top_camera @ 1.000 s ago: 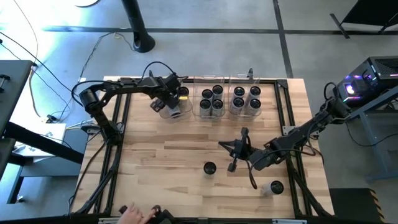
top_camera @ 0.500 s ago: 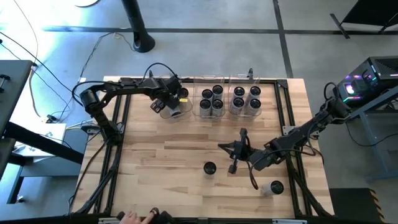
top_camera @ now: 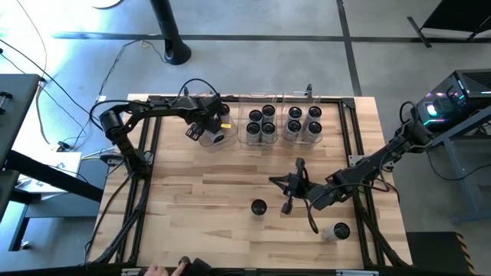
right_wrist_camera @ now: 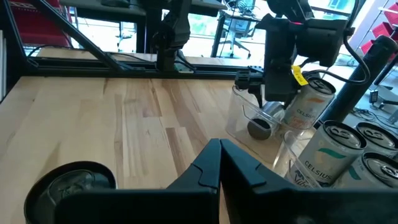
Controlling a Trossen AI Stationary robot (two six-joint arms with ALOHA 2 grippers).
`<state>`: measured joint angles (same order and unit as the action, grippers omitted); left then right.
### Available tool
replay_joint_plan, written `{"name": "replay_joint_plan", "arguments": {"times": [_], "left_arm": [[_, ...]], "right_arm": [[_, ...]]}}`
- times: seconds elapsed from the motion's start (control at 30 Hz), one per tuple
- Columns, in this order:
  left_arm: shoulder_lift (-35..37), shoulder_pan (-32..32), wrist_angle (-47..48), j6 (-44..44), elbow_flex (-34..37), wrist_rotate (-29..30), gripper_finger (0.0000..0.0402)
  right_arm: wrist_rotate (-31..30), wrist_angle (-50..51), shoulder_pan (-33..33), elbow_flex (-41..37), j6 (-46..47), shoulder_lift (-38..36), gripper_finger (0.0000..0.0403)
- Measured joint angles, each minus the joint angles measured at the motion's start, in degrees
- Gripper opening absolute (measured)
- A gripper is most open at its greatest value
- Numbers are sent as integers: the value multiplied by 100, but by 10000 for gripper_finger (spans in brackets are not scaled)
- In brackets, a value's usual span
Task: Sort soda cans
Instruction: Remove the white-yellow soda can from the left transparent bin
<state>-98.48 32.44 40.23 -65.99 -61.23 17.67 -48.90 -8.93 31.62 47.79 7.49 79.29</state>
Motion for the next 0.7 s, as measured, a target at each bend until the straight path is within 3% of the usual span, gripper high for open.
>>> {"name": "replay_joint_plan", "arguments": {"times": [0.4,0.7], "left_arm": [[-124,119,-28,371,50,-142,283],[-330,121,-104,102,21,-146,253]], "right_arm": [[137,2,0,0,201,0,0],[210,2,0,0,256,0,0]]}}
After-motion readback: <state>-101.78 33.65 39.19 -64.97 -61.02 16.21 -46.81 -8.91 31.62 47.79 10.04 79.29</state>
